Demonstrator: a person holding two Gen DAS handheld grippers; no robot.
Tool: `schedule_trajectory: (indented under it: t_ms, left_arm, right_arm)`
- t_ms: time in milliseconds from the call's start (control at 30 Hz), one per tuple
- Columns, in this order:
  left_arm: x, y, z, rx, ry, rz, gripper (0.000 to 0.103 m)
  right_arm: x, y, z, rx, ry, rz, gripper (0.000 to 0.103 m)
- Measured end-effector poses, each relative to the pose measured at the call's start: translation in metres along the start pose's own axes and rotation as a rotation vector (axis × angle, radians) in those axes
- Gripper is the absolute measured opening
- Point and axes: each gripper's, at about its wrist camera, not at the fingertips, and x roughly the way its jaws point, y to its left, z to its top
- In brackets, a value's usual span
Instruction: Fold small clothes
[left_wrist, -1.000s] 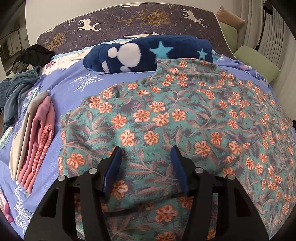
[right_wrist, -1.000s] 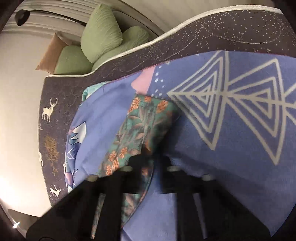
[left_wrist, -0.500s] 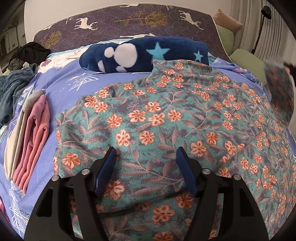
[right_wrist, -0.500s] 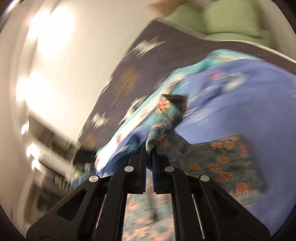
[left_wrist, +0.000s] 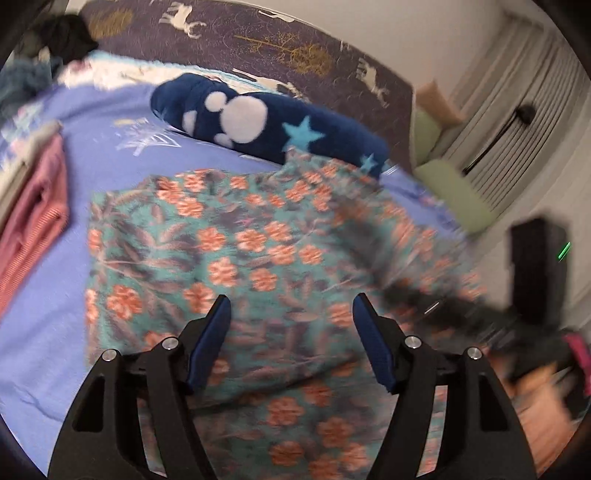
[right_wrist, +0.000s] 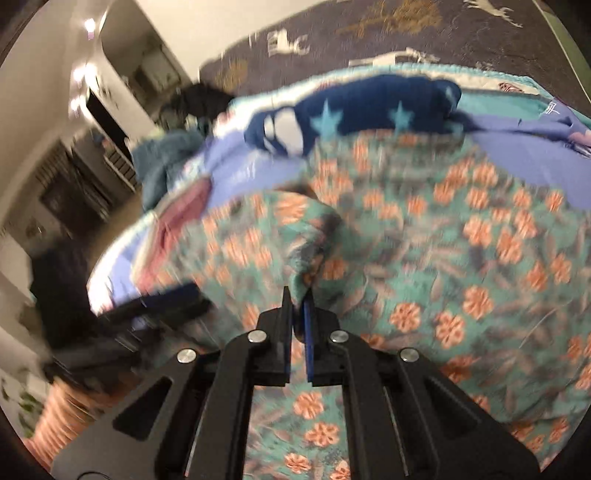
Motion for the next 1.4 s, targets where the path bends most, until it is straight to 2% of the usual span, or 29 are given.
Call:
schedule_trajectory:
  t_ms: [67, 133, 200, 300, 433, 467, 500, 533, 567, 700, 833, 867, 967, 1067, 1167, 1233, 1300, 1400]
  left_arm:
    - [0.002, -0.002, 0.006, -0.038, 0.001, -0.076, 0.069]
    - [0.009, -0.006, 0.011, -0.051, 0.019, -0.104, 0.071]
    - [0.024, -0.01, 0.016, -0.061, 0.066, -0.116, 0.079]
    - [0.044, -0.013, 0.021, -0.107, 0.121, -0.13, 0.079]
    - [0.059, -0.018, 0.028, -0.142, 0.126, -0.135, 0.078]
    - [0.062, -0.019, 0.029, -0.142, 0.125, -0.125, 0.06]
    - [0.066, -0.023, 0.03, -0.132, 0.141, -0.105, 0.025]
    - [0.071, -0.024, 0.031, -0.133, 0.159, -0.096, 0.009]
    - [0.074, -0.024, 0.031, -0.136, 0.175, -0.09, 0.002]
    - [0.062, -0.041, 0.036, -0.065, 0.109, -0.066, 0.002]
    - [0.009, -0.05, 0.061, -0.018, -0.014, -0.089, 0.002]
    - [-0.014, -0.052, 0.068, 0.02, -0.064, -0.061, 0.002]
    - [-0.052, -0.045, 0.074, 0.071, -0.134, 0.013, 0.002]
    - [-0.06, -0.021, 0.07, 0.061, -0.117, 0.102, 0.002]
    - [-0.037, 0.005, 0.054, 0.031, -0.046, 0.242, 0.004]
    - [-0.031, 0.017, 0.045, 0.031, -0.022, 0.325, 0.011]
    - [-0.031, 0.03, 0.035, 0.02, -0.005, 0.373, 0.038]
    - [-0.034, 0.033, 0.021, 0.051, -0.005, 0.4, 0.059]
  right_arm:
    - [0.003, 0.0, -0.004, -0.008, 0.007, -0.009, 0.009]
    - [0.004, 0.003, -0.007, -0.021, 0.003, -0.019, 0.009]
    - [0.005, 0.01, -0.01, -0.045, -0.002, -0.033, 0.011]
    - [0.002, 0.021, -0.015, -0.097, -0.006, -0.034, 0.018]
    - [-0.004, 0.037, -0.026, -0.218, 0.011, -0.059, 0.02]
    - [-0.005, 0.038, -0.028, -0.228, 0.015, -0.067, 0.021]
    - [-0.007, 0.039, -0.03, -0.233, 0.018, -0.072, 0.022]
    - [-0.009, 0.038, -0.031, -0.233, 0.019, -0.076, 0.023]
    - [-0.015, 0.036, -0.033, -0.228, 0.015, -0.08, 0.027]
    - [-0.044, 0.02, -0.037, -0.21, -0.033, -0.128, 0.035]
    - [-0.087, -0.01, -0.037, -0.173, -0.111, -0.24, 0.047]
    - [-0.099, -0.02, -0.037, -0.157, -0.133, -0.285, 0.049]
    - [-0.129, -0.049, -0.04, -0.093, -0.18, -0.388, 0.055]
    - [-0.134, -0.069, -0.047, -0.058, -0.167, -0.449, 0.058]
    - [-0.122, -0.083, -0.054, -0.025, -0.114, -0.495, 0.058]
    - [-0.112, -0.086, -0.057, -0.025, -0.081, -0.534, 0.058]
    - [-0.104, -0.088, -0.059, -0.036, -0.048, -0.578, 0.058]
    - [-0.099, -0.092, -0.064, -0.063, -0.026, -0.634, 0.061]
